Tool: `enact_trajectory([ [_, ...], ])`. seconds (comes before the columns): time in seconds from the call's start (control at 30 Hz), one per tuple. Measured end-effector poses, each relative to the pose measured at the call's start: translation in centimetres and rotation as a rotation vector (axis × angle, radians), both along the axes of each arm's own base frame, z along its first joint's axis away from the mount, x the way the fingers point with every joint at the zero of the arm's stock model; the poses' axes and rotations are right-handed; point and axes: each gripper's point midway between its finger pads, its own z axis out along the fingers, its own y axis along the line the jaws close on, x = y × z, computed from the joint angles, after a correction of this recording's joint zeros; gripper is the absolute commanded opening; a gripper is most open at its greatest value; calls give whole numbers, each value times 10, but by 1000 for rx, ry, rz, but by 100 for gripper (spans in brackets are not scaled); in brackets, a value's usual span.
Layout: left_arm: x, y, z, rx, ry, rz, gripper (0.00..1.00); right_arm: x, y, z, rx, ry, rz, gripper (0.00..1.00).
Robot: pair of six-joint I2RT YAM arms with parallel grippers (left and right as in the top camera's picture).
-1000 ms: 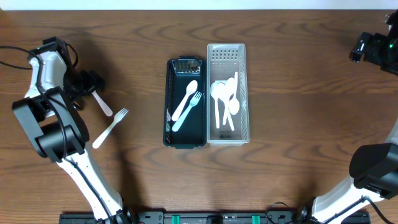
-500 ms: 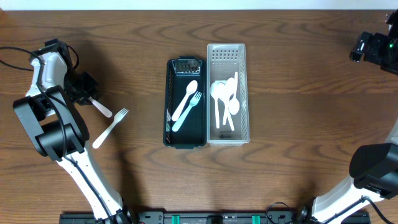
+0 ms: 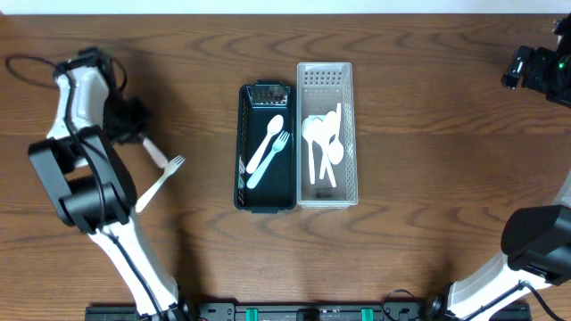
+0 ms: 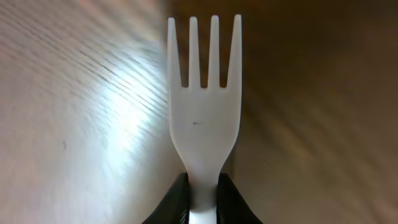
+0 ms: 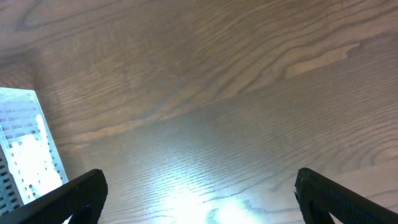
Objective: Pack container
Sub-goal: 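Carry the fork into the black basket and release it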
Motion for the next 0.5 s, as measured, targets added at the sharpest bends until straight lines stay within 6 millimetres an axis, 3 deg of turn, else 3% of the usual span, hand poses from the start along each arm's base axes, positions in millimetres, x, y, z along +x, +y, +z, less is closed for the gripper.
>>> enact_trajectory([
  [0.13,18,-55,107,69,-277,-209,8,0,0,0,-4,0,10,99],
  [0.2,16,-93,160,96,-415,-349,8,0,0,0,-7,-1,16,99],
  [0.27,6,-134,201,105,-526,-498,8,1,0,0,-8,-1,19,99],
  [0.37,-15,-189,230,97,-613,-709,8,2,0,1,-6,-6,21,99],
  [0.5,-30,-249,220,68,-603,-927,8,2,2,1,2,-10,27,99],
])
